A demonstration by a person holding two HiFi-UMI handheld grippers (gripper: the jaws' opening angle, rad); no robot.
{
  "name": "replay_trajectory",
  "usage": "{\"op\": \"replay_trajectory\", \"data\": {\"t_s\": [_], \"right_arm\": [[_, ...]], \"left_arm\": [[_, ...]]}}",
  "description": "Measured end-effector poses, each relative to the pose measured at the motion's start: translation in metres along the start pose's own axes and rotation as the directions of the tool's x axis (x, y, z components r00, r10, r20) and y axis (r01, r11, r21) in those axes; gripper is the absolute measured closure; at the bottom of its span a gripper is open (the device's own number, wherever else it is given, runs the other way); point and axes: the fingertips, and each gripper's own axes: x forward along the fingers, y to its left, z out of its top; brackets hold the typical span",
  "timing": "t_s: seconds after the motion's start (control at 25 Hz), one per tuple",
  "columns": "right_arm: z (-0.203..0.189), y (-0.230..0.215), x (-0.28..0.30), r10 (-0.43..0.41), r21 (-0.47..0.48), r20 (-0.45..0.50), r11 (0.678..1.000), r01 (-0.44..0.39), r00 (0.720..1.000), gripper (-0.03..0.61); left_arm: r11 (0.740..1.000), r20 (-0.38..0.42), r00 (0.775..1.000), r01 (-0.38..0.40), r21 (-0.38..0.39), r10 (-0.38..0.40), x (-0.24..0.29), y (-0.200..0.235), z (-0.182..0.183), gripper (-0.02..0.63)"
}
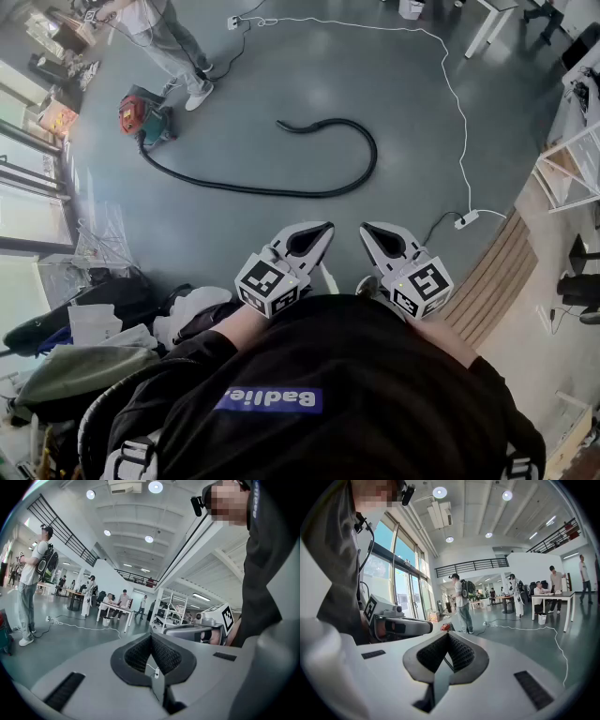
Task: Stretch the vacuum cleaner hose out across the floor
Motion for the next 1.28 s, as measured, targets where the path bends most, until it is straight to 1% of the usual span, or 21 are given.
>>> {"op": "replay_trajectory", "data": {"t_s": [0.4, 0.56, 0.76, 1.0, 1.28], "right_arm": [[-0.005, -0.012, -0.006, 0.002, 0.007, -0.009, 1.0, -0.002, 1.0, 0.584], [-0.004, -0.019, -0.012, 0.011, 0.027, 0.015, 1.0, -0.011, 1.0, 0.584], [-0.007, -0.036, -0.024, 0.012, 0.042, 0.018, 0.999, -0.013, 1.0, 0.584], [-0.013, -0.065, -0.051, 0.027, 0.056, 0.033, 0.998, -0.029, 0.999, 0.584], [-0.029, -0.103, -0.081, 0.067, 0.073, 0.02, 0.995, -0.068, 0.998, 0.584]], "left_arm": [[1.0, -0.012, 1.0, 0.008, -0.005, -0.008, 0.014, -0.004, -0.005, 0.607], [1.0, -0.022, 1.0, 0.01, -0.006, -0.01, 0.023, -0.007, -0.006, 0.607], [1.0, -0.034, 0.999, 0.001, -0.001, -0.001, 0.041, -0.014, -0.006, 0.607], [0.999, -0.035, 0.999, -0.036, 0.01, 0.036, 0.071, -0.029, -0.005, 0.607], [0.993, -0.031, 0.993, -0.112, 0.033, 0.113, 0.103, -0.042, -0.007, 0.607]]}}
